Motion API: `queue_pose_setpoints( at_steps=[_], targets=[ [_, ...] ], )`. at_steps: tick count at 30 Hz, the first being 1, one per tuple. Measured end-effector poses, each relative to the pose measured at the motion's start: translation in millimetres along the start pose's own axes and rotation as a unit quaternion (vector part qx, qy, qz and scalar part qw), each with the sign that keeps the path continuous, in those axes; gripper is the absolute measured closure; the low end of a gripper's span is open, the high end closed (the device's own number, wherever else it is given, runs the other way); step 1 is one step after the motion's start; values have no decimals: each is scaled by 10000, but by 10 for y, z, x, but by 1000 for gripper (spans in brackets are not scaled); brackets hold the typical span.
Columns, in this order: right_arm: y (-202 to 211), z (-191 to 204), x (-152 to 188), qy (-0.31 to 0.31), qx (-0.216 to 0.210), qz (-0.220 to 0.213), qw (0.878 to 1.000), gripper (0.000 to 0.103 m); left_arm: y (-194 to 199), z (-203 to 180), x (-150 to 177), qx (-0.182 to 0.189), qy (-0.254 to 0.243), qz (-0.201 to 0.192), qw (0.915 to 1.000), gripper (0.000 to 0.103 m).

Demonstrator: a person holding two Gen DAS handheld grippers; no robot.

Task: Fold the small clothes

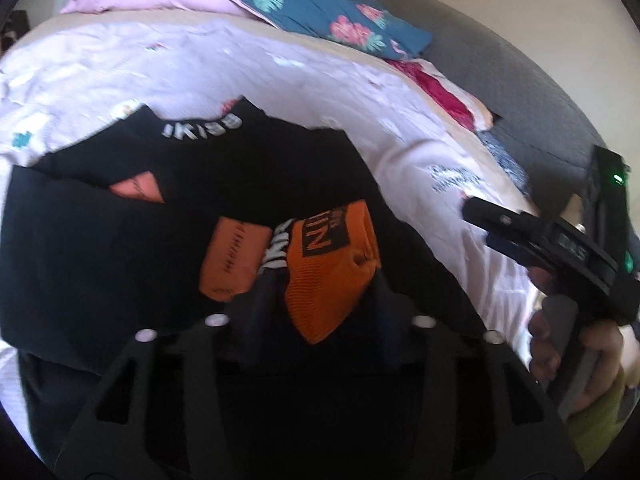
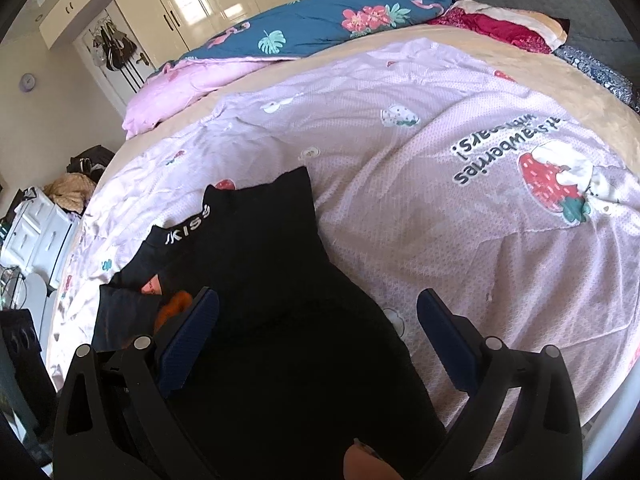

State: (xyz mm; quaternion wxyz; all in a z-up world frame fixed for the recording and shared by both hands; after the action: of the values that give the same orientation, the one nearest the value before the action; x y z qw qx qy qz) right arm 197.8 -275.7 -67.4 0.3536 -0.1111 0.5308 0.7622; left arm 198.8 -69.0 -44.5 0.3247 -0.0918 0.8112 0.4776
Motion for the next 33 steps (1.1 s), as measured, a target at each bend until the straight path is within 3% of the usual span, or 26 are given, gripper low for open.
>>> queue_pose_setpoints(
  at_steps=[6, 7, 9, 10, 13, 14, 16, 17, 18, 22, 25, 30, 33],
  targets=[
    [-236, 131, 219, 248, -152, 482, 9984, 6, 215, 188, 26, -22, 268, -165, 9995, 44],
    [-297, 188, 288, 340, -203, 581, 9975, 8, 296, 285, 2, -138, 359, -252, 9989, 41],
    [-390, 288, 402, 494, -273, 747, 9956, 23, 418, 460, -23, -498, 472, -324, 9971, 38],
    [-425, 326, 447, 540, -290, 807, 9949, 24, 511, 600, -35, -789, 559, -368, 9946, 38],
    [-572, 472, 591, 633, -422, 976, 9923, 29, 711, 862, -52, -1119, 818, -515, 9890, 32],
    [-625, 511, 636, 660, -436, 1014, 9917, 37, 785, 948, -57, -1200, 921, -582, 9868, 32],
    [-697, 581, 704, 783, -398, 1010, 9910, 64, 939, 1125, -50, -1382, 1123, -715, 9814, 31],
    [-697, 626, 721, 856, -458, 1003, 9902, 87, 1012, 1208, -39, -1466, 1213, -773, 9787, 31],
    [-674, 685, 732, 945, -542, 975, 9893, 93, 1102, 1313, -23, -1584, 1315, -846, 9749, 31],
    [-435, 1008, 614, 1534, -752, 558, 9837, 94, 1362, 1649, 38, -2138, 1587, -981, 9589, 31],
    [-179, 1399, 381, 2163, -938, 173, 9717, 95, 1502, 1832, 103, -2150, 1871, -1071, 9525, 31],
    [204, 1936, -5, 2960, -1155, -388, 9474, 95, 1612, 1916, 98, -2235, 1949, -1167, 9479, 31],
    [277, 2000, -170, 3144, -1102, -581, 9411, 95, 1576, 1889, 41, -2190, 1921, -1186, 9492, 31]
  ],
)
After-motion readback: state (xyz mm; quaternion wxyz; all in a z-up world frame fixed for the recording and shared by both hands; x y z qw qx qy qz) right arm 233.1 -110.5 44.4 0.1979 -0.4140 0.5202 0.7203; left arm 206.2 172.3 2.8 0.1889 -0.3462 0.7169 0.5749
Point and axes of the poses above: each gripper's, at about its wrist camera, not at the fingertips, and y roughly against the way its jaws point, z to its left, x to its underside, the point moved 7 cm from there along -y, roughly the way its jaws point, and after that the axes turned 7 degrees about -y, right-handed, at the moved point
